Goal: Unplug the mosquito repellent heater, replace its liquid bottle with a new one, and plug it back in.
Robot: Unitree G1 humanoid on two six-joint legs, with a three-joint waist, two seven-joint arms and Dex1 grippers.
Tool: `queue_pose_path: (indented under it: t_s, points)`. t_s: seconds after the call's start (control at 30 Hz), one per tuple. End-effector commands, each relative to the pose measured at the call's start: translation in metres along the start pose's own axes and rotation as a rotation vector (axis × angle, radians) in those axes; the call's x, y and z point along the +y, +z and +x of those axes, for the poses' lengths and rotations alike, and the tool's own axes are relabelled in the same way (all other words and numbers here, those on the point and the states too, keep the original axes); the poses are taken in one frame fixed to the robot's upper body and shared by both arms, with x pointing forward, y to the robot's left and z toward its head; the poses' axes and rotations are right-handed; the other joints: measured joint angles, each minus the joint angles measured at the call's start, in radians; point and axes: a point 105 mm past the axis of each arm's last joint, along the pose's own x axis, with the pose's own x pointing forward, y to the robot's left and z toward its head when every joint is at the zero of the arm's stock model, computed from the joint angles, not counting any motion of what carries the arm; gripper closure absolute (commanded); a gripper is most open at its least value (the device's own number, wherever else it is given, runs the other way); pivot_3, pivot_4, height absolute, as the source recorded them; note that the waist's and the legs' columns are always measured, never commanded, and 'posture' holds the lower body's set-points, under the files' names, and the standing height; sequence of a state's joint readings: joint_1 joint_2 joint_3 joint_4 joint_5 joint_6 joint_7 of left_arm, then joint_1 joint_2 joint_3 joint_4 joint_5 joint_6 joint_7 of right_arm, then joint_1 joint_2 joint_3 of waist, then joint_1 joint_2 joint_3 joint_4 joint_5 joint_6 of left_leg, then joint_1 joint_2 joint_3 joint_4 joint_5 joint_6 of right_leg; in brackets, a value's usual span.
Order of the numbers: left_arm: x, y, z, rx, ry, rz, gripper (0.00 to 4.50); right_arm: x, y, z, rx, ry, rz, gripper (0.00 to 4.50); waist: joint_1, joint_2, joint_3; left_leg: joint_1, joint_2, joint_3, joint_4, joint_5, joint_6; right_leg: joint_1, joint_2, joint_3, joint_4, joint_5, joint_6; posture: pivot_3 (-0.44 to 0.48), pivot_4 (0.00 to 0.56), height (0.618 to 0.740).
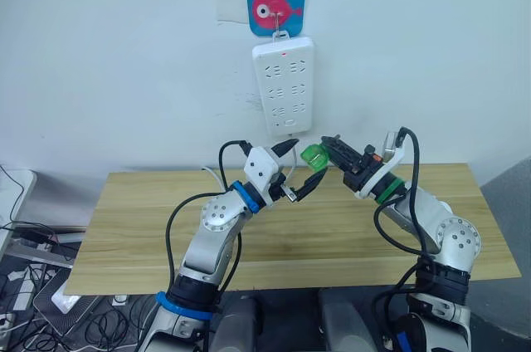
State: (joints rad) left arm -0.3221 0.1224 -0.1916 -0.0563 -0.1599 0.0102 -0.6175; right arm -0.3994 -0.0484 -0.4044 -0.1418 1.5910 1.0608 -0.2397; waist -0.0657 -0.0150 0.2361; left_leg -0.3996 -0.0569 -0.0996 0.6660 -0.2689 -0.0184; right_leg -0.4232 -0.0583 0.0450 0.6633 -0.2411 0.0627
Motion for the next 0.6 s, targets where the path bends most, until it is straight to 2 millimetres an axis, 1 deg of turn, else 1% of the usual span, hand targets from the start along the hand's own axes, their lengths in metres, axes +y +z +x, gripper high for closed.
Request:
queue_pose_path:
  t_s: [0.03, 0.33, 0.43, 0.6]
  points:
    - [-0.0021, 0.0099, 0.0052, -0.051, -0.001, 0.021, 0.0, 0.0157, 0.0008, -0.0005, -0.003, 0.055, -0.002, 3.64, -0.001, 0.0, 0.0, 0.0, 0.0, 0.0, 0.0, 0.0, 0.0, 0.0, 0.0, 0.0, 0.0, 0.0, 0.0, -0.092, 0.197, 0.74]
    - [-0.0023, 0.0117, 0.0089, -0.067, 0.003, 0.015, 0.0, 0.0201, -0.0021, -0.0007, 0.002, 0.055, 0.011, 3.64, -0.002, 0.0, 0.0, 0.0, 0.0, 0.0, 0.0, 0.0, 0.001, 0.0, 0.0, 0.0, 0.0, 0.0, 0.0, -0.096, 0.205, 0.74]
    - [-0.0041, 0.0121, 0.01, -0.07, 0.001, 0.013, 0.62, 0.021, -0.0022, -0.0006, 0.0, 0.055, 0.017, 3.64, -0.004, 0.0, 0.0, 0.0, 0.0, 0.0, 0.0, 0.0, 0.001, 0.0, 0.0, 0.0, 0.0, 0.0, 0.0, -0.096, 0.206, 0.74]
    - [-0.0071, 0.0092, 0.0106, -0.061, -0.002, 0.006, 2.12, 0.0231, -0.0018, 0.0014, 0.0, 0.057, 0.017, 3.64, -0.005, 0.0, 0.0, 0.0, 0.0, 0.0, 0.0, 0.0, 0.001, 0.001, 0.0, 0.0, -0.001, 0.0, 0.0, -0.096, 0.208, 0.74]
